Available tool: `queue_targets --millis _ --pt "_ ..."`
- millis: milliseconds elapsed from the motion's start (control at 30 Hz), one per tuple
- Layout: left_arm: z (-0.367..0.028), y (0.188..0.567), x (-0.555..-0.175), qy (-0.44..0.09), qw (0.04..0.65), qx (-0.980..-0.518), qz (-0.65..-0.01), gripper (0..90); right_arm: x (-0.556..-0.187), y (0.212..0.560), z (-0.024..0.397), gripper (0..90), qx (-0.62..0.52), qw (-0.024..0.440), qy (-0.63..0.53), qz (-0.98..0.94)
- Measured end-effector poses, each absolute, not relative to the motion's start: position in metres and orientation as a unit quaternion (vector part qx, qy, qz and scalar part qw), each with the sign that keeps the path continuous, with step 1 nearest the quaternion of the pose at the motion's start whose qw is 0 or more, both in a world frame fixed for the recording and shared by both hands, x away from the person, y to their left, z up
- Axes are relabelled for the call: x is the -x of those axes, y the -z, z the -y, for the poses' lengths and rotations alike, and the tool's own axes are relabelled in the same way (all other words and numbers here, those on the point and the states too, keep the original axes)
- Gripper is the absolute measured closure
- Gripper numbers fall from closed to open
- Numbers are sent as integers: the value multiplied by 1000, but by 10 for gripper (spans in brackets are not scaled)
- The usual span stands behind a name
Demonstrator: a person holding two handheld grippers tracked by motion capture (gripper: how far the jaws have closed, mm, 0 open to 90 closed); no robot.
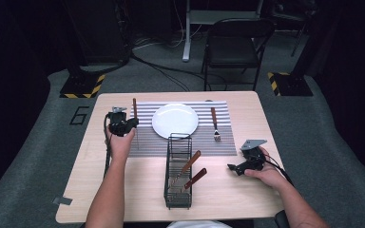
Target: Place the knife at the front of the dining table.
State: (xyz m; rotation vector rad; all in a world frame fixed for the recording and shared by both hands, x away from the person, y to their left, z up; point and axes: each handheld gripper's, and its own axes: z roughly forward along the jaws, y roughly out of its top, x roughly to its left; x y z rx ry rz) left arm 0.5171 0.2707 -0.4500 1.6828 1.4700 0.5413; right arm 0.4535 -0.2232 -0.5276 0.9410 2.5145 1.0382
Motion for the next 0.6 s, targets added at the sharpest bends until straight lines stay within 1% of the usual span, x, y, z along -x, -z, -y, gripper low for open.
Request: queue_targets --millis 200,500,533,600 --pt "-272 455 -522 -209 412 -660 -592 770 -453 528 223 0 -324 131 -357 -866" --pt "-263 461 -538 -209 391 -669 -597 769 -454 528 223 0 -319 135 -360 -867" --pt "-263 465 -541 -209 389 -667 -600 806 -454 528 223 0 -319 135 -360 -867" --pt "-263 468 -543 -206 385 -666 -604 806 -454 528 223 0 -319 135 -360 -867"
